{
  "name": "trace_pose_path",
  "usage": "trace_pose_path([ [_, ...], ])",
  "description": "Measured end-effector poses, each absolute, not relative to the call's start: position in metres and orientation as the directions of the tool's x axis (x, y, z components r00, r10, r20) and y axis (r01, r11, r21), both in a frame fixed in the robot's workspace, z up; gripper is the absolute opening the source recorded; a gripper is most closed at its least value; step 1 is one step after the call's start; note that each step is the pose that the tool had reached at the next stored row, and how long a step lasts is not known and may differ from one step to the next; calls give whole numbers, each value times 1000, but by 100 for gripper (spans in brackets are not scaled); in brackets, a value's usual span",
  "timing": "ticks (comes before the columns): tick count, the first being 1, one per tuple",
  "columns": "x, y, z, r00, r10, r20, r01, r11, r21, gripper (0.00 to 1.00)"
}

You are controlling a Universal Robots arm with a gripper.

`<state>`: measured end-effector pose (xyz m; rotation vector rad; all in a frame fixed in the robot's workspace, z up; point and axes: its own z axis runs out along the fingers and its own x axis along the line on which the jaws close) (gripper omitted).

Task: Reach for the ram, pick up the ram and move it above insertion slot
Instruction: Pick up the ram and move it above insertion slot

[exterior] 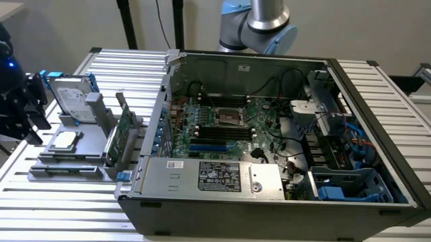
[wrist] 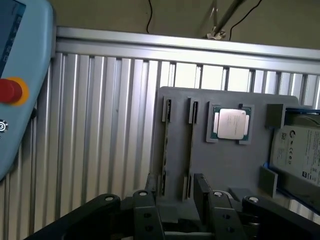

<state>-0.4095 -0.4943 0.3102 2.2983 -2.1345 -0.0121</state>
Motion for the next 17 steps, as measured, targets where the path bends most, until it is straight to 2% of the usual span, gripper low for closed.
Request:
trace_pose_path([
  [17,-407,-505,279,63,-998,-2,-998,-63,9,42],
])
